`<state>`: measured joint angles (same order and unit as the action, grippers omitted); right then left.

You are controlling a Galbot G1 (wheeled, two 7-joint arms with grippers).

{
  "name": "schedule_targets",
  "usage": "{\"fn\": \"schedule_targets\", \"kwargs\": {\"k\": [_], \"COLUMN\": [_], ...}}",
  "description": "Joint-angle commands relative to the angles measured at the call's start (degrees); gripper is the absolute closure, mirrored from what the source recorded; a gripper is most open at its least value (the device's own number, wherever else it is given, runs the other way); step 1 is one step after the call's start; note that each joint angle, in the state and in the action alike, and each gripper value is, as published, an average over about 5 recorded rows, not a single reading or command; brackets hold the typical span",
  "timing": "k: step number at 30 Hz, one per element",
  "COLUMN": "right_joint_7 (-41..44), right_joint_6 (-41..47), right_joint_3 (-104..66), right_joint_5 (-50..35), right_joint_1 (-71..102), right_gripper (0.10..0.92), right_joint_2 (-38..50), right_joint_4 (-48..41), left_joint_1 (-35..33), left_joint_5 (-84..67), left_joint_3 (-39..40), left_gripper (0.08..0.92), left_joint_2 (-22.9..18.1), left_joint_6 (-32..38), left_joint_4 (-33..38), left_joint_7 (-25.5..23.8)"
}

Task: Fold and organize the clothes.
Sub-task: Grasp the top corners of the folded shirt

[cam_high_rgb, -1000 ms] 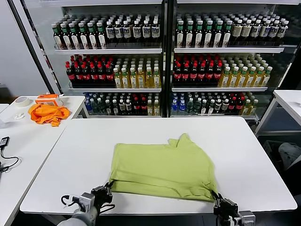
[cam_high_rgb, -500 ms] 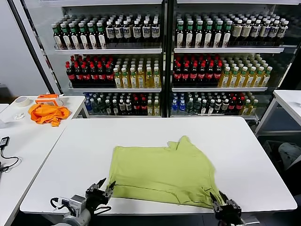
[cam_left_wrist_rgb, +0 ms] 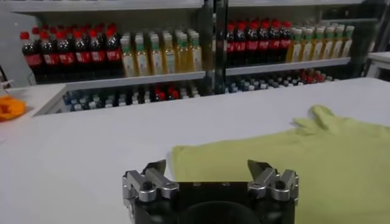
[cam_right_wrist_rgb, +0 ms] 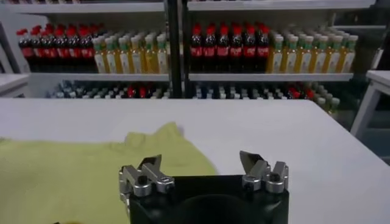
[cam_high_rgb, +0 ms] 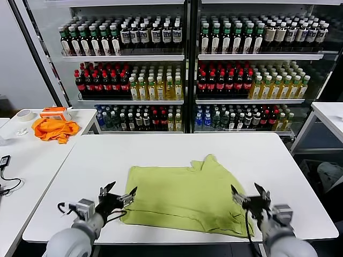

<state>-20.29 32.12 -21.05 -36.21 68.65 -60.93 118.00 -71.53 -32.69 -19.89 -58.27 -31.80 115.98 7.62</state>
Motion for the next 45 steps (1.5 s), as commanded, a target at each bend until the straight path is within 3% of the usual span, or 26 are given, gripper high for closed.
{"fn": "schedule_targets", "kwargs": {"k": [1, 8, 15, 25, 39, 45], "right_joint_7": [-2.41, -0.62, 0.68, 2.43, 4.25, 4.06], "right_joint_6": [1.07, 0.96, -0.53, -3.92, -3.89, -3.1], "right_joint_3": [11.39, 13.58, 13.67, 13.44, 13.87, 13.12], "right_joint_5": [-2.19, 1.62, 3.64, 4.2, 5.08, 3.75], "right_joint_1": [-23.77, -28.64, -29.18, -29.26, -30.89, -31.04], "right_gripper": [0.203, 0.203, 0.203, 0.203, 0.203, 0.31], "right_joint_2": [-3.28, -7.72, -10.16, -12.22, -14.89, -15.62], "right_joint_4": [-19.18, -31.45, -37.75, -40.33, -44.58, -45.84], "left_joint_1": [15.66, 23.61, 27.0, 27.45, 24.93, 24.88], "left_joint_5": [-2.27, -1.36, -0.49, 0.0, 0.03, -0.1], "left_joint_3": [6.41, 10.69, 11.81, 11.41, 10.38, 9.88], "left_gripper": [0.177, 0.177, 0.177, 0.177, 0.177, 0.272], "left_joint_2": [-1.1, -2.96, -3.21, -3.45, -2.75, -3.12], "left_joint_6": [0.44, 2.06, 2.3, 3.09, 2.57, 3.94], "left_joint_4": [-14.95, -26.28, -31.65, -34.43, -32.71, -33.77], "left_joint_7": [-0.62, -2.59, -4.77, -6.75, -8.6, -9.41]}}
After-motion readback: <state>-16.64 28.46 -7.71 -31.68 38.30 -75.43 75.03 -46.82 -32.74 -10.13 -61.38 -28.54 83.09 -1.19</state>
